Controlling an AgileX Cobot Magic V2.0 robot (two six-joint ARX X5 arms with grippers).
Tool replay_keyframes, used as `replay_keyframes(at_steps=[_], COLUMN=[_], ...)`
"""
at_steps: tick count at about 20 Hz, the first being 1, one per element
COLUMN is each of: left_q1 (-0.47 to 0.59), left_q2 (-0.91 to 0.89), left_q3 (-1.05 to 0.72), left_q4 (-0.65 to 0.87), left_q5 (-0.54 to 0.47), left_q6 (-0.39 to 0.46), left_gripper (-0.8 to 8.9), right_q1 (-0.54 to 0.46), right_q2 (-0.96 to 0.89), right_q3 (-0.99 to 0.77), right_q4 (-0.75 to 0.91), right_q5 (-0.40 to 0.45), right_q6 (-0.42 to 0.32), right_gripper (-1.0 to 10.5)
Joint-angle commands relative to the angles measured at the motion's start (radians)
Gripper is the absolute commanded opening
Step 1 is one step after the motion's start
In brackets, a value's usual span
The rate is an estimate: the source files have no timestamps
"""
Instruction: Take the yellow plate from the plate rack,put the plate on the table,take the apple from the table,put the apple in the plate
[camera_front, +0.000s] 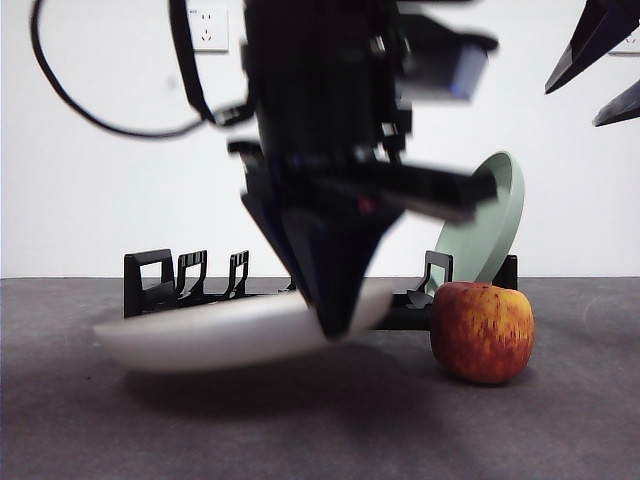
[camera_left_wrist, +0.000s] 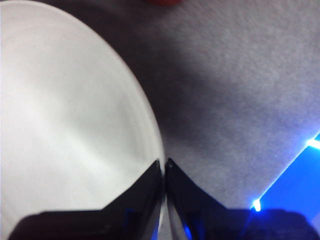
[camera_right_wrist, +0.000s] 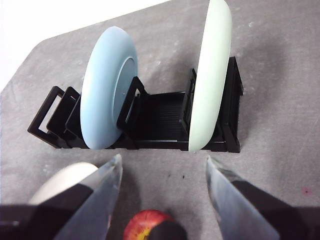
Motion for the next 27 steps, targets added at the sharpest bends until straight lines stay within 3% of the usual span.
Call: replay_keyframes(at_steps=[1, 6, 9, 10, 15, 19, 23, 27], left_q1=[0.003, 0.006, 0.011, 0.011, -0.012, -0.016, -0.015, -0.015], left_q2=[0.033, 0.056, 0.056, 0.056, -0.065, -0.291, -0.555, -0.798], left_q3=[-0.008, -0.008, -0.008, -0.008, -0.007, -0.007, -0.006, -0.005], left_q4=[0.03, 0.029, 0.016, 0.011, 0.068, 0.183, 0.279, 0.295], left_q5=[0.023, 0.02, 0.019, 0.02, -0.001, -0.026, -0.17, -0.322], left_q6=[0.012, 0.012, 0.01, 0.01, 0.007, 0.008, 0.033, 0.065], left_gripper=[-0.09, 0.1, 2.68, 2.91, 2.91, 2.91, 2.88, 2.87], right_q1=[0.001, 0.001, 0.001, 0.001, 0.023, 0.084, 0.182, 0.294], right_q2=[0.002, 0.002, 0.002, 0.002, 0.002, 0.004, 0.06, 0.201], right_q3=[0.005, 0.005, 0.005, 0.006, 0.082, 0.186, 0.305, 0.405], right_q4=[0.005, 0.005, 0.005, 0.005, -0.1, -0.232, -0.398, -0.521], right_q5=[0.003, 0.002, -0.002, -0.002, 0.0, 0.003, 0.01, 0.146], right_q6=[-0.021, -0.021, -0.026, -0.028, -0.108, -0.179, -0.232, -0.261], right_gripper=[2.8, 2.8, 2.8, 2.8, 3.1, 4.8, 4.8, 5.2])
